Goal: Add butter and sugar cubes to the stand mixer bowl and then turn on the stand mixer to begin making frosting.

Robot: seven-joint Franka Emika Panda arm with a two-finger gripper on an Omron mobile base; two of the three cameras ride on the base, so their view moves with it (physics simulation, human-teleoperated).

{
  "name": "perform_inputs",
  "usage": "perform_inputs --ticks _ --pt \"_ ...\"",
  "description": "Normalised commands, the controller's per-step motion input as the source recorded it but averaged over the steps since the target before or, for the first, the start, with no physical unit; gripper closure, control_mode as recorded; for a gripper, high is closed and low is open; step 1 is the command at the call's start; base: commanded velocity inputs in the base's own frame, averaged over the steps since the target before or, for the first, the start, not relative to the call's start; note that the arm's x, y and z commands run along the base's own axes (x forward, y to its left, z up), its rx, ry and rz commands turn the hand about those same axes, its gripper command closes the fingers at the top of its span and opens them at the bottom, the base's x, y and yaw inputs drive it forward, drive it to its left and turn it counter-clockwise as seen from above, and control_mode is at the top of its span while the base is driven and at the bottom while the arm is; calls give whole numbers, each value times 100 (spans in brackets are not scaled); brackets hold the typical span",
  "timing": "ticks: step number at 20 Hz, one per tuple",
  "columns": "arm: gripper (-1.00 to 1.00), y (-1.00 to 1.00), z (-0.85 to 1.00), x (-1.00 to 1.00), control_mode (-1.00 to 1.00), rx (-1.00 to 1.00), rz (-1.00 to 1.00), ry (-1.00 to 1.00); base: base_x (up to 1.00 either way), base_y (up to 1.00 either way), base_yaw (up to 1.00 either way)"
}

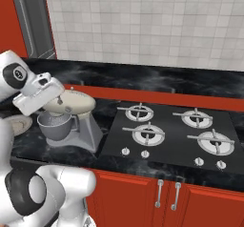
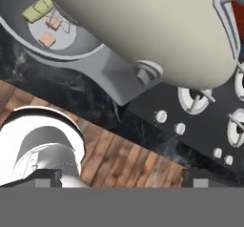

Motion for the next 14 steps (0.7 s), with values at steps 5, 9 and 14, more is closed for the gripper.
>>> perform_inputs --ticks 5,9,14 --pt "-100 -10 0 1 -100 13 -44 -17 0 0 0" --pt "-100 0 -14 0 -100 0 -31 -29 0 0 0" --pt "-100 -4 -8 9 -100 -6 -13 -22 0 0 0"
